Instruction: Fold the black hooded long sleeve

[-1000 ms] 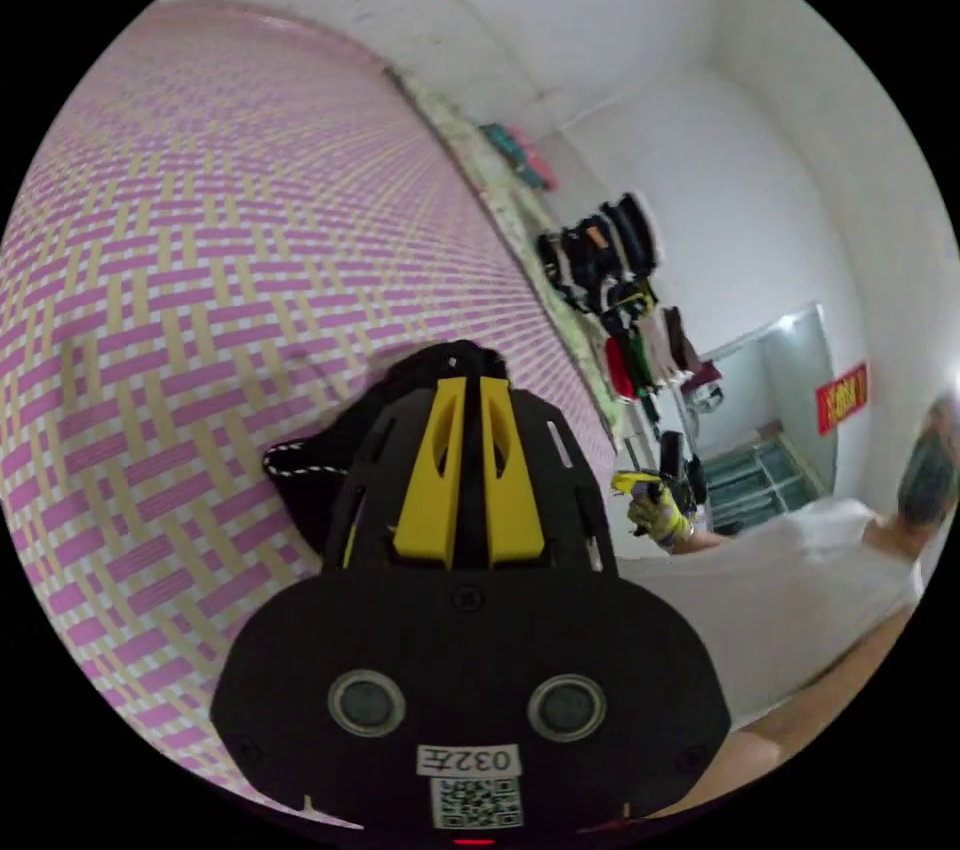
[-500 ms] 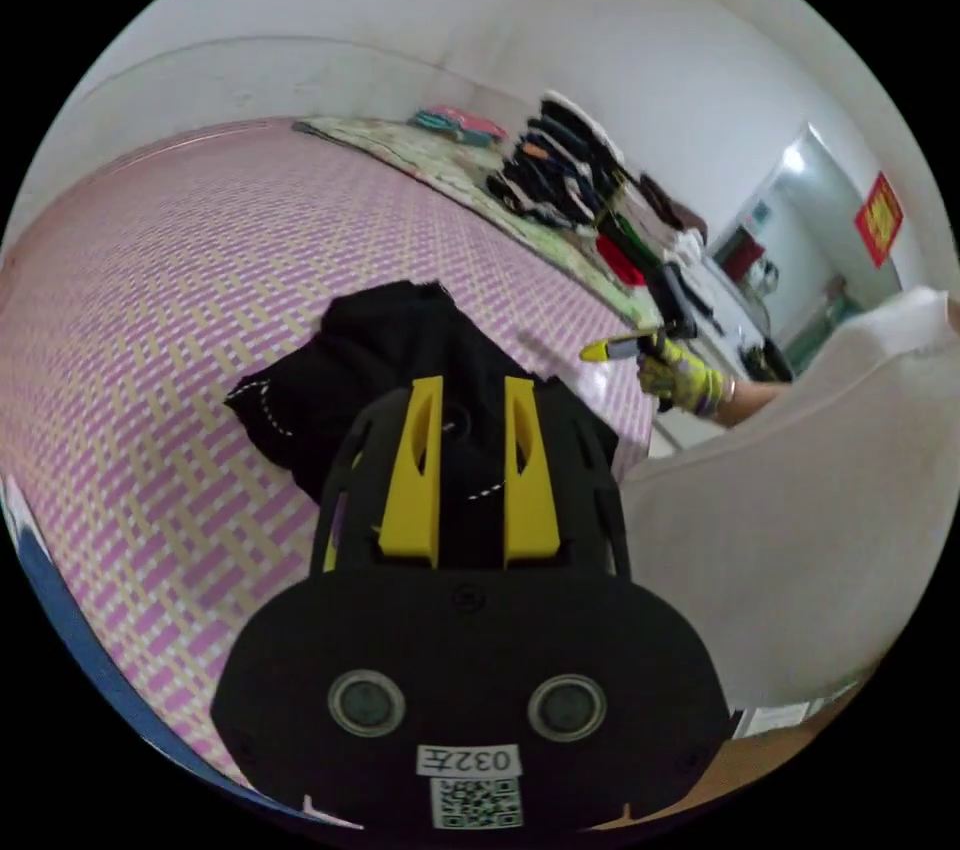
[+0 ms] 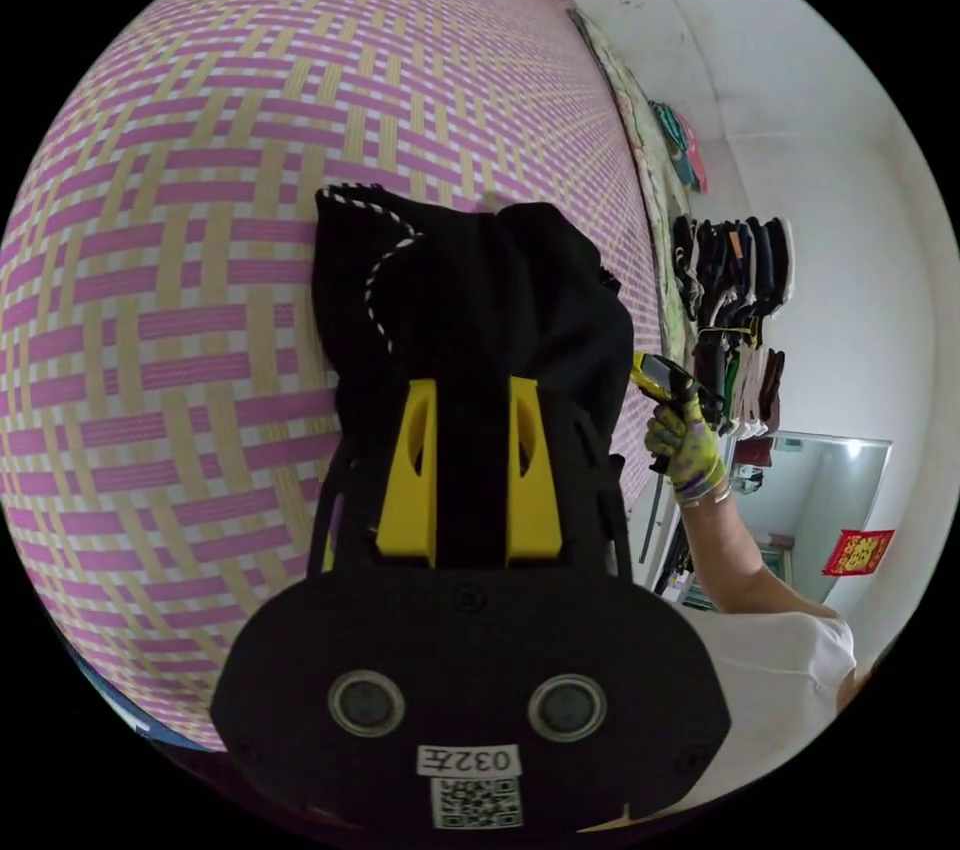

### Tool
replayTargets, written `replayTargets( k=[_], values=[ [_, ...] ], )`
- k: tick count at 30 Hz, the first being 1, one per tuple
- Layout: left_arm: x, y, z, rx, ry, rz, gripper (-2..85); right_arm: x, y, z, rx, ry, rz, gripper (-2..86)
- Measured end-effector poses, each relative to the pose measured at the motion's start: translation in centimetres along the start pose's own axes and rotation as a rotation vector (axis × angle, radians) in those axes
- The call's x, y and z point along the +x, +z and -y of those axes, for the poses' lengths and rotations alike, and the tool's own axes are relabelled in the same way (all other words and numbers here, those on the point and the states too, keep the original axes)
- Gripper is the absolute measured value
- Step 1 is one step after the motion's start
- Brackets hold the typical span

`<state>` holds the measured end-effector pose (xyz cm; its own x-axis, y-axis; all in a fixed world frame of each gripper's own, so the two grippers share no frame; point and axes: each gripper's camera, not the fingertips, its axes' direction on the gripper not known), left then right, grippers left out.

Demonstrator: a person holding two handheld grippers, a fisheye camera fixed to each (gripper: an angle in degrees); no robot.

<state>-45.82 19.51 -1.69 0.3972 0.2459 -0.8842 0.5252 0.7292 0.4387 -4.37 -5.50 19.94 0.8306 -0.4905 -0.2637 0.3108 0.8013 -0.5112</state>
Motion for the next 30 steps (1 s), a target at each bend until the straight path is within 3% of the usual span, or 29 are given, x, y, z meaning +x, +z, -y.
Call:
replayTargets(
  k=[6,8,13,18,22,27,30],
  values=[
    [-1.4,0.8,0.4,-0.007,0.015,-0.079,0.8,-2.2,4.7,3.5,-0.172,-0.031,-0.078,6.5],
    [-1.9,0.1,0.2,0.031,0.065,-0.185,-0.4,-3.0,5.7,4.0,-0.211,-0.055,-0.078,1.1],
    [-4.5,-3.4,-1.8,0.242,0.118,-0.388,-1.0,-7.0,2.7,3.3,-0.105,-0.216,-0.154,-0.7],
    [-9.6,-1.2,-4.0,0.18,-0.025,-0.277,-0.8,-6.7,1.3,1.8,-0.083,-0.246,-0.325,-0.8],
    [-11.0,-1.2,-6.3,0.228,-0.06,-0.382,0.7,-4.8,1.0,0.2,-0.048,-0.184,-0.284,-0.2],
    [-5.9,-5.6,-10.5,0.409,0.043,-0.142,0.3,-8.1,-0.1,-2.7,0.062,-0.301,-0.303,2.1],
    [-2.1,-4.5,-11.6,0.396,0.187,-0.164,-0.6,-10.5,2.1,-3.6,0.024,-0.442,-0.154,0.5]
  ],
)
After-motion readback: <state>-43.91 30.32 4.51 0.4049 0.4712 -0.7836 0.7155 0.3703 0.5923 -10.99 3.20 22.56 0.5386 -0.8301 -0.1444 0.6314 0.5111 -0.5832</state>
